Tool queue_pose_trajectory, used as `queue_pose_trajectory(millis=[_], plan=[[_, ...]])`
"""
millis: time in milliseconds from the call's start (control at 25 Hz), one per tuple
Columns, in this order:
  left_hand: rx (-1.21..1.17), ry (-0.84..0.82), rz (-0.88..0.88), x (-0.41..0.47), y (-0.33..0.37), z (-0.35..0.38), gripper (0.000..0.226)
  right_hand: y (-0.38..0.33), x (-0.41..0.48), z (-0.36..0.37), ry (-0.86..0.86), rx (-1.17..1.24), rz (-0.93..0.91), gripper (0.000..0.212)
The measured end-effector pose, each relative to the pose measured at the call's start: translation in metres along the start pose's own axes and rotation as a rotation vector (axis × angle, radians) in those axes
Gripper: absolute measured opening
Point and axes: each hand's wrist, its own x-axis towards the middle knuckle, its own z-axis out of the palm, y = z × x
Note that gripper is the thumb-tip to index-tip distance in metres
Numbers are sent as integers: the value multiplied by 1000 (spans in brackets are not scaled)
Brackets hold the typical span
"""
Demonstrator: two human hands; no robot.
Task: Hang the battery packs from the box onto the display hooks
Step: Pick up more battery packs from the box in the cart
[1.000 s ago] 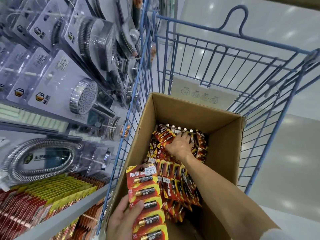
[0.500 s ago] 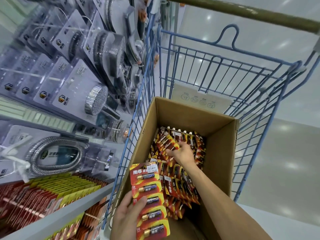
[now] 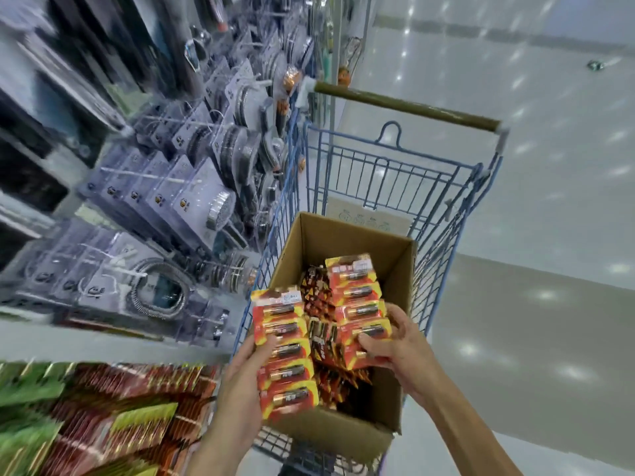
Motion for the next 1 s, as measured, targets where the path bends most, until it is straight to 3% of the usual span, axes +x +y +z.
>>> queue_pose_trajectory(millis=[200, 440, 600, 720, 920, 1000], plan=[[-91, -16, 144, -74, -30, -1, 34, -5, -67, -4, -130, -105, -203, 60], [-250, 76, 370, -189, -71, -30, 32, 3, -134, 18, -360, 24, -186, 63], [-318, 235, 530, -248, -86, -74, 34, 11, -174, 53, -525, -63, -187, 59], [-418, 388, 634, -290, -102, -112, 34, 22, -202, 93, -636, -87, -164, 39], [-554, 579, 757, -364, -133, -181, 35, 62, -257, 176, -794, -226, -196, 24], [-596, 637, 792, -393, -150, -211, 36, 83, -286, 206, -845, -277, -193, 27]])
